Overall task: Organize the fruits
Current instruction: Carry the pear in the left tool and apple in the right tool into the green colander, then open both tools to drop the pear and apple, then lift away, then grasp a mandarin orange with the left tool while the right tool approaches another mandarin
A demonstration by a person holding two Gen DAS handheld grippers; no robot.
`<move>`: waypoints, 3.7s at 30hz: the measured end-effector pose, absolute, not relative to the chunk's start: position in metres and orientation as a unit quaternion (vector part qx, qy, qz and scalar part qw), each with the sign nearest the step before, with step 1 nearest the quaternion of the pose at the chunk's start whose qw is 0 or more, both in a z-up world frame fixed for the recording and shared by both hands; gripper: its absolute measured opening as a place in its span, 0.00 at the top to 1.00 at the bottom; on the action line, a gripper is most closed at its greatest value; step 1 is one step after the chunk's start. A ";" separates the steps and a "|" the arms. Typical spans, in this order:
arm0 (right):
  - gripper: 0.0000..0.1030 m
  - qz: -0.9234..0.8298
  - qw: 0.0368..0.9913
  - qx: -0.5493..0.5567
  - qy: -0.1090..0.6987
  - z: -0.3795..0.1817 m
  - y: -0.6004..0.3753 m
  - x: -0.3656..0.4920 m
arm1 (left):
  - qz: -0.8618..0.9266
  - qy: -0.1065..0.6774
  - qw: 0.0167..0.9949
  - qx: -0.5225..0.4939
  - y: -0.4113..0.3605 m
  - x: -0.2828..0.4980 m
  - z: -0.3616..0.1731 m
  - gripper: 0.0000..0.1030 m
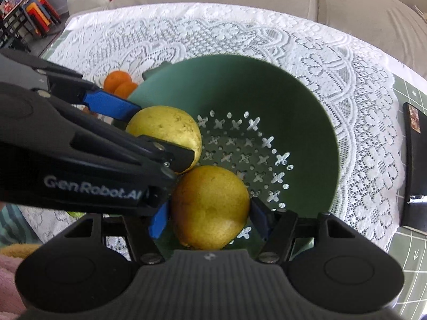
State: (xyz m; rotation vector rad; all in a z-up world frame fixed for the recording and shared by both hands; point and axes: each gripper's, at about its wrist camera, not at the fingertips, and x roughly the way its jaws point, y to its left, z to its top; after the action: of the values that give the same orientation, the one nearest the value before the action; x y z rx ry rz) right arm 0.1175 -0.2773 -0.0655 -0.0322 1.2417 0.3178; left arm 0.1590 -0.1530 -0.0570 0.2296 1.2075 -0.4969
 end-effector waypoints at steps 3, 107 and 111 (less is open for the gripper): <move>0.40 0.153 0.798 -0.023 0.583 -0.072 -0.275 0.120 | -0.228 0.564 0.785 0.118 -0.155 0.160 -0.063 0.27; 0.73 0.160 0.836 0.020 0.524 -0.067 -0.142 0.064 | -0.183 0.551 0.814 0.013 0.021 0.120 -0.089 0.49; 0.73 0.166 0.834 0.019 0.525 -0.071 -0.141 0.069 | -0.187 0.563 0.805 0.011 0.018 0.128 -0.097 0.49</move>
State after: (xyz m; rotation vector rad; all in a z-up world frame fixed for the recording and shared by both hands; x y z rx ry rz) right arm 0.0693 -0.1407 -0.0707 0.0392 1.1130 0.3523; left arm 0.1277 0.0179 -0.0971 0.0236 1.2042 -0.4001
